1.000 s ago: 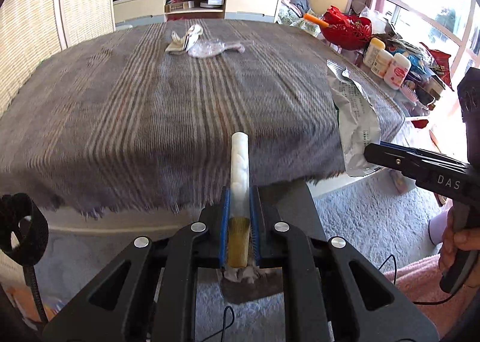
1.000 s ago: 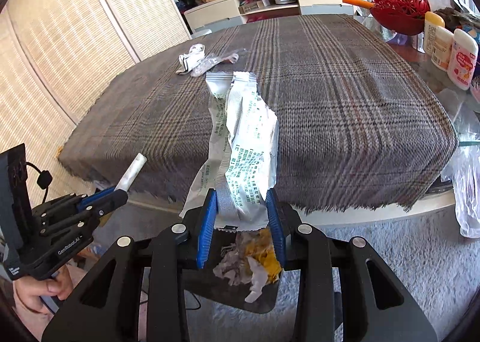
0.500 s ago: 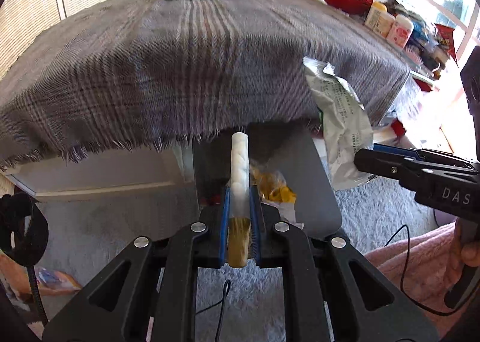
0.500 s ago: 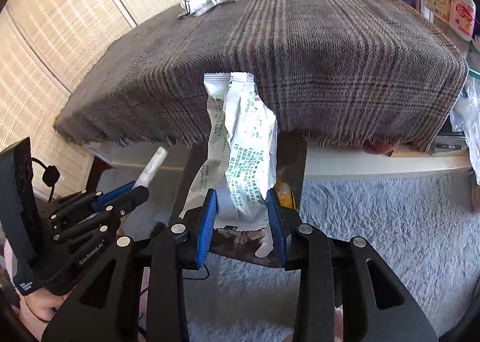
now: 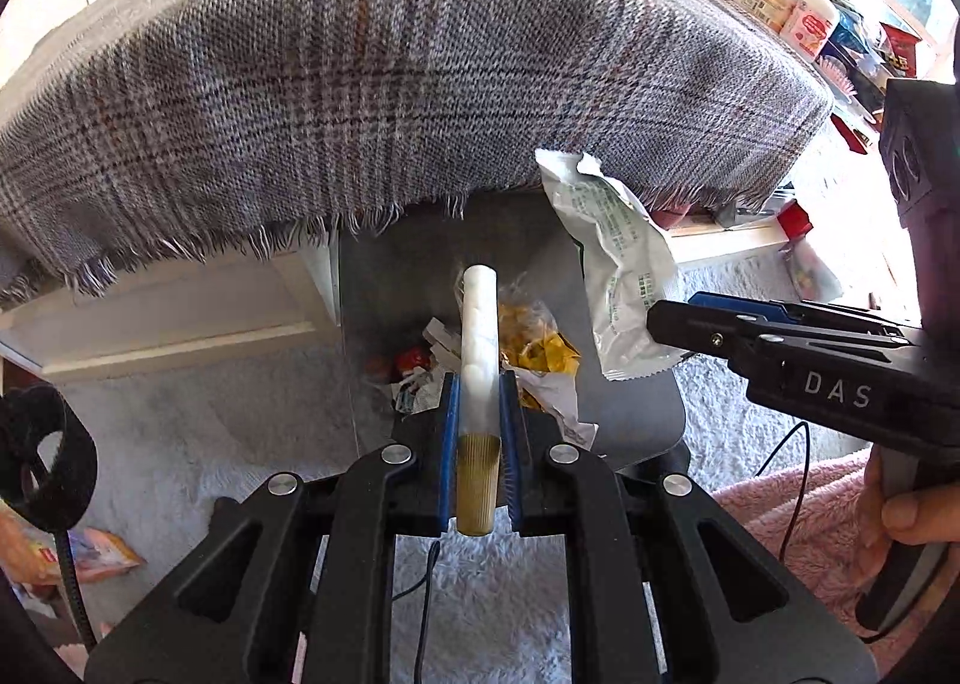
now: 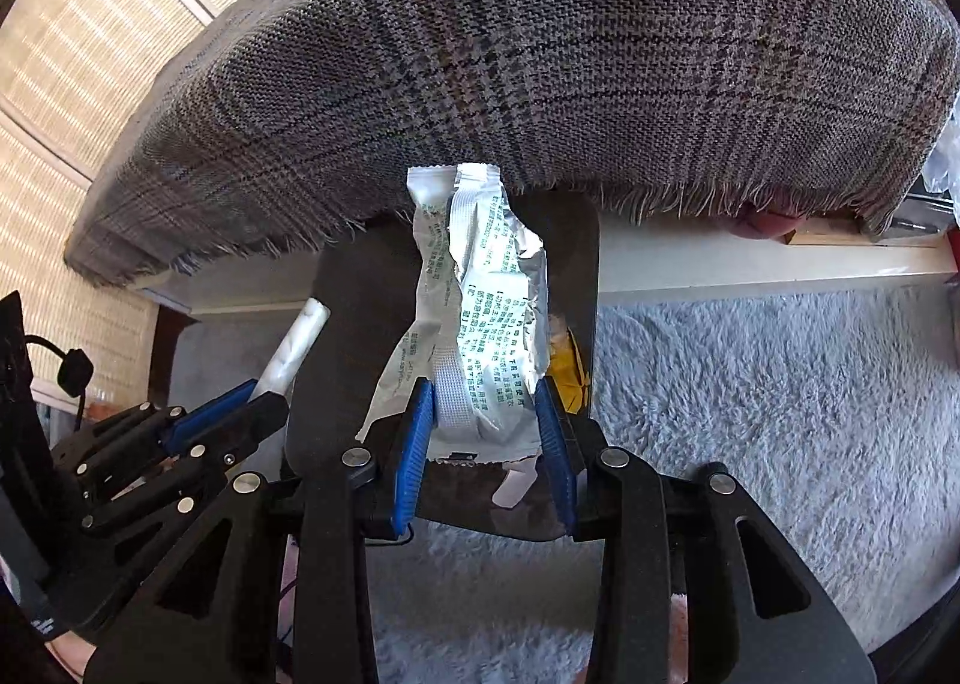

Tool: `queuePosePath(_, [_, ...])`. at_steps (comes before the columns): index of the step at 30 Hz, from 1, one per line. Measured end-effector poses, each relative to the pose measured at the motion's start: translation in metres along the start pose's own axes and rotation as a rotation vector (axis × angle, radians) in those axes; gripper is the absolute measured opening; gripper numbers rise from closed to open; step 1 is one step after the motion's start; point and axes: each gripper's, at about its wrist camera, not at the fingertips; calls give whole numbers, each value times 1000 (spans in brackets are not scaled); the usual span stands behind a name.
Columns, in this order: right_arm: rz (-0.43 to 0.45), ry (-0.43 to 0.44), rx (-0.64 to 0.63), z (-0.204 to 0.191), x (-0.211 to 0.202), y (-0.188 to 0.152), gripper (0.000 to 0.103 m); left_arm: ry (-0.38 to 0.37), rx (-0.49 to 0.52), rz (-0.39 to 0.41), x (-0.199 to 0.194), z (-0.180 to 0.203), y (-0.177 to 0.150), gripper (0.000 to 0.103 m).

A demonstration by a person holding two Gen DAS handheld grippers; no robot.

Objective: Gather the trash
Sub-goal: 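Carry the stick and wrapper to the bin and open both tools, then grasp the white tissue with the left tool while the right grasps the pink-starred lid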

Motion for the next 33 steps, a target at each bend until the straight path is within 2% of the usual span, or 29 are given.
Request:
queuePosePath(3, [5, -13, -4, -3, -1, 1, 38, -3, -5, -5, 2, -2, 1, 13])
queuePosePath(7, [19, -16, 8, -2, -2, 2, 40, 0, -16, -7, 2, -5, 2, 29])
queuePosePath(8, [22, -20, 11, -2, -2, 2, 44, 1, -16, -7, 2, -5, 2, 30])
queuePosePath(9, [23, -23, 15, -1, -3, 2, 52, 2, -16, -6, 0, -5, 2, 33])
queuePosePath(10, [24, -26, 18, -1, -3, 2, 56, 5, -16, -4, 0, -6, 1, 34])
queuePosePath(12, [28, -34, 27, 2, -4, 2, 57, 12, -17, -1, -3, -9, 0, 36])
queuePosePath(17, [56, -57, 38, 6, -10, 5, 76, 27, -25, 5, -10, -17, -1, 51])
queuePosePath(19, [66, -62, 41, 6, -13, 6, 89, 31, -25, 9, -13, -19, 0, 61])
queuePosePath(20, [74, -60, 40, 5, -15, 7, 91, 31, -27, 11, -15, -18, 1, 65])
queuePosePath(22, [86, -48, 34, 3, -20, 10, 97, 30, -31, 14, -20, -20, 3, 78])
queuePosePath(26, [102, 25, 19, -3, -33, 23, 98, 40, -21, 70, -42, -23, 18, 95])
queuePosePath(28, [132, 54, -5, -10, -44, 34, 98, 50, -19, 100, -52, -26, 26, 95])
queuePosePath(33, [222, 88, -54, -28, -76, 73, 98, 34, -61, 111, -67, -41, 54, 95])
Point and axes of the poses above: each gripper's, at about its wrist camera, not at the fingertips, and x roughly the way its jaws point, z to its right, y to its top, and after that the axes turned 9 degrees about z, right-handed
